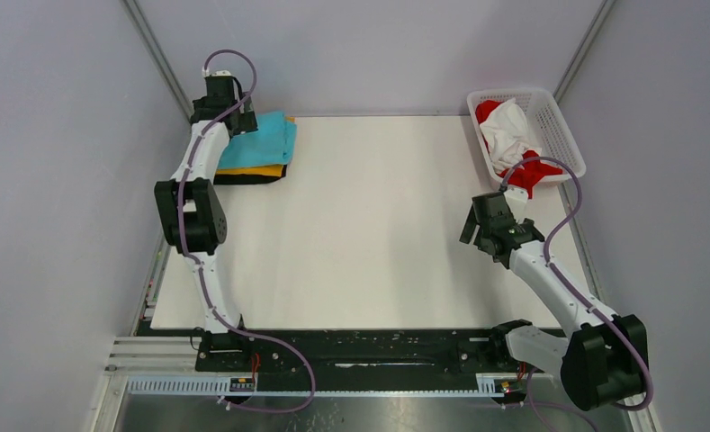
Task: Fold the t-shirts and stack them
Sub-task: Put the neatly folded tshirt into the corner of the board with the left arm
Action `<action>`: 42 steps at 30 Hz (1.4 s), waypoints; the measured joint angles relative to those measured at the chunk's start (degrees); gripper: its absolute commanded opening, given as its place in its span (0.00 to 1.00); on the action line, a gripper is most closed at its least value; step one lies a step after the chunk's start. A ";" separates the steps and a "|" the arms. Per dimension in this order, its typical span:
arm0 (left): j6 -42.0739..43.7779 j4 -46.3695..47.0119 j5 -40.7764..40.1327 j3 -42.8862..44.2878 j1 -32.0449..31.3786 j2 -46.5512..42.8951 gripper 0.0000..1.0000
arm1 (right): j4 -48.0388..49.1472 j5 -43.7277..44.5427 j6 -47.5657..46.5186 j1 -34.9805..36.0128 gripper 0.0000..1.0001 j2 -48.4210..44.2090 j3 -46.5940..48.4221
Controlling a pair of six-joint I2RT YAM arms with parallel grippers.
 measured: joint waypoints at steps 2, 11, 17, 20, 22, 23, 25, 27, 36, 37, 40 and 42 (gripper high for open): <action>-1.49 1.44 0.79 -3.78 -0.15 -3.78 0.99 | -0.02 -0.04 -0.13 0.00 1.00 -0.72 0.00; -5.18 3.06 5.18 -9.64 1.97 -6.93 0.82 | 0.04 -1.49 -0.52 0.00 0.99 -2.16 0.00; -6.64 3.54 7.26 -13.97 3.87 -6.88 0.74 | 0.04 -1.53 -0.72 0.00 1.00 -2.16 0.00; -7.69 3.52 7.63 -14.40 4.63 -6.49 0.73 | 0.04 -1.53 -0.79 0.00 1.00 -2.16 0.00; -8.70 3.54 7.41 -14.40 4.81 -6.32 0.73 | 0.04 -1.53 -0.79 0.00 1.00 -2.16 0.00; -9.31 3.54 7.43 -14.43 4.90 -6.32 0.72 | 0.04 -1.53 -0.79 0.00 0.99 -2.14 0.00; -11.02 3.82 7.45 -14.73 5.01 -6.32 0.72 | 0.04 -1.60 -0.81 0.00 1.00 -2.08 0.00; -13.49 4.74 7.65 -15.89 5.07 -6.34 0.72 | 0.04 -1.79 -0.81 0.00 0.99 -1.99 0.00; -26.58 7.80 9.70 -21.92 6.16 -6.47 0.66 | 0.07 -2.62 -1.22 0.00 1.00 -1.99 0.00; -27.52 8.07 9.38 -21.92 6.23 -6.47 0.66 | 0.07 -2.62 -1.29 0.00 0.99 -1.99 0.00; -29.90 8.24 8.35 -22.05 6.25 -6.47 0.59 | 0.09 -2.86 -1.44 0.00 1.00 -1.99 0.00; -30.77 9.11 7.78 -22.64 6.27 -6.47 0.53 | 0.09 -2.86 -1.51 0.00 0.99 -1.99 0.00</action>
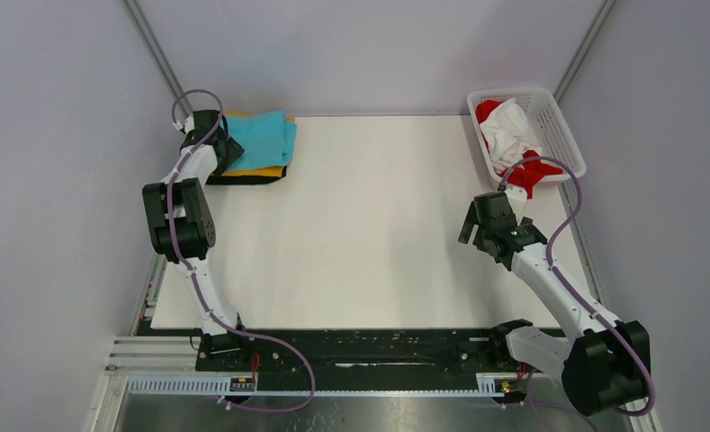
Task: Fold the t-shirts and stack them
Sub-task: Put the neatly folded tshirt into the corner of the board with the left arm
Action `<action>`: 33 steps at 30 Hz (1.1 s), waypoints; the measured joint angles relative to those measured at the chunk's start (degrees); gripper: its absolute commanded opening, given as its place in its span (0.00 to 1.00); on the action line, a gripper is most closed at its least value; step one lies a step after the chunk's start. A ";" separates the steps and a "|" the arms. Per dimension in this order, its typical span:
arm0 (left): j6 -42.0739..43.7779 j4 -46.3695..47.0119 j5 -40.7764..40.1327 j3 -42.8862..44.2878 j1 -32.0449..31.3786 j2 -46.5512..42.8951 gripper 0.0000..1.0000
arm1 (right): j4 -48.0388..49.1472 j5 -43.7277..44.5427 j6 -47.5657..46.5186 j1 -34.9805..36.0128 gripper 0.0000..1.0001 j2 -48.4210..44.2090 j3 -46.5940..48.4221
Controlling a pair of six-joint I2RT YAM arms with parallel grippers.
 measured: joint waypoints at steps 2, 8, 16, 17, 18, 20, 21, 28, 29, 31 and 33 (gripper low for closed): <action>-0.83 0.17 -0.48 -0.42 0.09 0.00 0.45 | 0.00 -0.02 -0.09 0.00 0.99 0.00 0.00; -2.27 0.48 -0.70 -0.24 0.46 0.37 0.00 | 0.02 0.02 -0.13 0.00 0.99 0.00 0.00; 1.42 1.66 -0.98 0.13 0.52 1.18 0.00 | 0.02 0.07 -0.17 -0.02 0.99 -0.17 0.00; 2.49 1.70 -1.31 0.13 0.52 0.96 0.00 | 0.02 0.07 -0.17 -0.02 0.99 -0.17 0.00; 3.56 1.73 -1.66 0.15 0.50 0.63 0.00 | 0.02 0.07 -0.20 -0.02 0.99 -0.17 0.00; 5.53 1.57 -2.29 0.74 0.50 0.20 0.00 | 0.02 0.07 -0.28 -0.02 0.99 -0.15 0.00; 6.62 1.57 -2.60 1.46 0.50 0.13 0.00 | 0.02 0.07 -0.31 -0.02 0.99 -0.15 0.00; 12.59 1.62 -4.68 5.53 0.50 0.00 0.00 | 0.00 0.13 -0.48 -0.02 0.99 -0.15 0.00; 13.29 1.62 -4.83 5.81 0.50 -0.09 0.00 | 0.00 0.15 -0.50 -0.02 0.99 -0.15 0.00; 14.73 1.64 -4.92 6.27 0.50 -0.13 0.00 | -0.02 0.35 -0.52 -0.02 0.99 -0.11 0.00; 16.17 1.64 -5.20 6.45 0.50 -0.13 0.00 | -0.02 0.46 -0.52 -0.02 0.99 0.00 0.00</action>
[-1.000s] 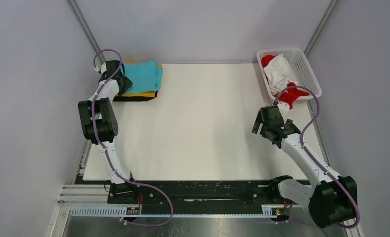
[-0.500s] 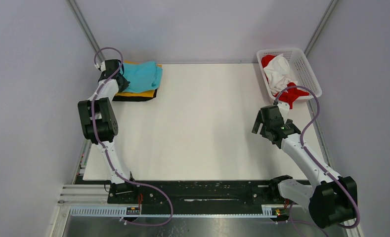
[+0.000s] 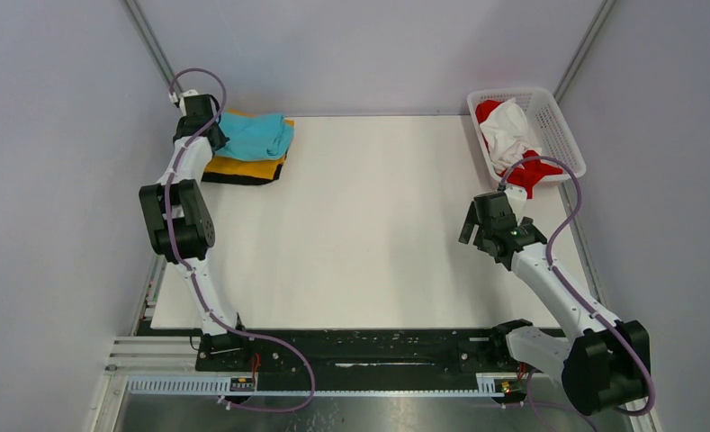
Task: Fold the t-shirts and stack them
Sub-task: Put the neatly folded tshirt into the corner of the board with the left arm
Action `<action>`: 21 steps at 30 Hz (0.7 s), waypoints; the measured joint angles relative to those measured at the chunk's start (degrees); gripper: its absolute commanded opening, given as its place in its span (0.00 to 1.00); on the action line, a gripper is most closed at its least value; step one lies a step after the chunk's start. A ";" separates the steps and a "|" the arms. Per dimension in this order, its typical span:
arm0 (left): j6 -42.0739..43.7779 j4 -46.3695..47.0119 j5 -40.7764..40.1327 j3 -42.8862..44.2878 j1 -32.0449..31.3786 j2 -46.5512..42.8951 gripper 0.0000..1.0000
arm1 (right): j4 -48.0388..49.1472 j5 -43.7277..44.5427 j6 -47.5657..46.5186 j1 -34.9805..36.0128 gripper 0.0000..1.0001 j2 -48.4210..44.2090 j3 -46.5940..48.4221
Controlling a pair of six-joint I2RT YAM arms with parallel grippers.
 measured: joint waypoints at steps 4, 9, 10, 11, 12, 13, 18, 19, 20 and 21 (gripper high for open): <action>1.95 1.66 -0.48 -1.62 0.07 -0.42 0.00 | 0.00 0.02 -0.02 0.00 0.99 0.35 0.00; 2.82 2.99 -0.04 -5.33 0.31 -0.74 0.21 | 0.00 0.02 -0.02 0.00 0.99 0.81 0.00; 2.78 2.75 -0.02 -5.42 0.37 -0.68 0.28 | 0.00 0.02 -0.04 0.00 0.99 0.81 0.00; 2.69 2.80 -0.02 -5.42 0.42 -0.52 0.38 | 0.00 0.02 -0.04 -0.02 0.99 0.81 0.00; 2.58 2.82 -0.07 -5.42 0.48 -0.42 0.48 | 0.00 0.02 -0.04 -0.02 0.99 0.81 0.00; 2.40 2.73 -0.09 -5.42 0.52 -0.37 0.53 | 0.00 0.02 -0.04 -0.02 1.00 0.79 0.00; 0.72 2.45 -0.24 -5.97 0.74 -0.74 0.64 | 0.00 -0.02 -0.02 -0.02 0.99 0.63 0.00; 0.15 2.47 0.24 -6.73 0.76 -1.31 0.65 | 0.00 -0.07 -0.04 -0.02 1.00 0.52 0.00; -0.35 2.49 1.03 -7.72 0.74 -2.23 0.71 | 0.00 -0.13 -0.02 -0.02 1.00 0.39 0.00; -0.94 2.58 2.45 -9.18 0.74 -3.80 0.76 | 0.00 -0.15 -0.02 -0.02 0.99 0.22 0.00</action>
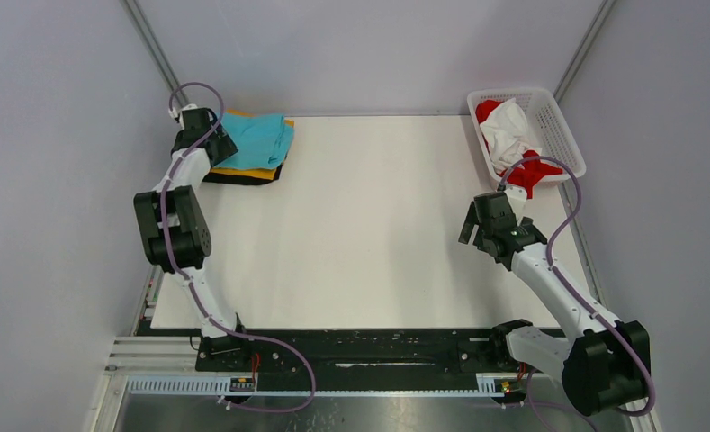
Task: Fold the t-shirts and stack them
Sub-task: Put the neatly folded tshirt into the corner of the board with the left arm
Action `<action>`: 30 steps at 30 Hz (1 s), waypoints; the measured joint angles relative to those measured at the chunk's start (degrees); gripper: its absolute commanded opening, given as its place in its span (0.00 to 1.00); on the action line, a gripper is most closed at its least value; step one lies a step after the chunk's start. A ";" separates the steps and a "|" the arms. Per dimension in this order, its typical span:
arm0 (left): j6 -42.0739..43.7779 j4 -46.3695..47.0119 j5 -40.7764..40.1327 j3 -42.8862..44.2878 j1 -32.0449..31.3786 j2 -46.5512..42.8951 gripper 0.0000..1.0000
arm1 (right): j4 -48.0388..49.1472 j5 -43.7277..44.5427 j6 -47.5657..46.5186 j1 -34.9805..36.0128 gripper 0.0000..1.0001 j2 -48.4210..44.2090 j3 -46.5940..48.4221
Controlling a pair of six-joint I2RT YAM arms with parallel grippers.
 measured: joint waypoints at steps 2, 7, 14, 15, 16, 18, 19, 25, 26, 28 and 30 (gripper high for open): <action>-1.14 0.52 4.94 -2.67 0.00 -3.54 0.79 | 0.00 -0.09 0.00 0.00 0.99 -0.42 0.00; -4.28 5.09 21.68 -3.23 -0.31 -8.26 0.99 | 0.02 -0.42 0.02 0.00 1.00 -1.16 0.00; -7.19 7.63 37.97 1.68 -3.19 -0.98 0.99 | 0.02 -0.46 0.00 0.00 1.00 -1.64 0.00; -7.41 7.28 39.12 1.68 -3.61 0.13 0.99 | 0.02 -0.46 0.00 0.00 0.99 -1.68 0.00; -7.63 6.95 40.00 1.53 -3.93 1.14 0.99 | 0.02 -0.46 0.00 0.00 0.99 -1.70 0.00; -8.00 6.32 41.29 0.72 -4.31 2.78 0.99 | 0.02 -0.48 0.00 0.00 0.99 -1.73 0.00; -8.04 6.08 41.75 -0.02 -4.35 3.34 0.99 | 0.02 -0.48 0.00 0.00 0.99 -1.73 0.00; -7.58 2.38 41.99 -0.92 -4.28 4.94 0.99 | 0.07 -0.52 0.00 0.00 0.99 -1.75 0.00; -7.32 2.01 42.05 -0.92 -4.31 4.94 0.99 | 0.07 -0.52 0.00 0.00 0.99 -1.79 0.00; -6.67 1.29 42.07 -0.94 -4.46 4.76 0.99 | 0.07 -0.55 0.00 0.00 0.99 -2.14 0.00; -6.05 -0.09 41.83 -1.25 -4.79 3.98 0.99 | 0.07 -0.63 0.02 0.00 0.99 -2.73 0.00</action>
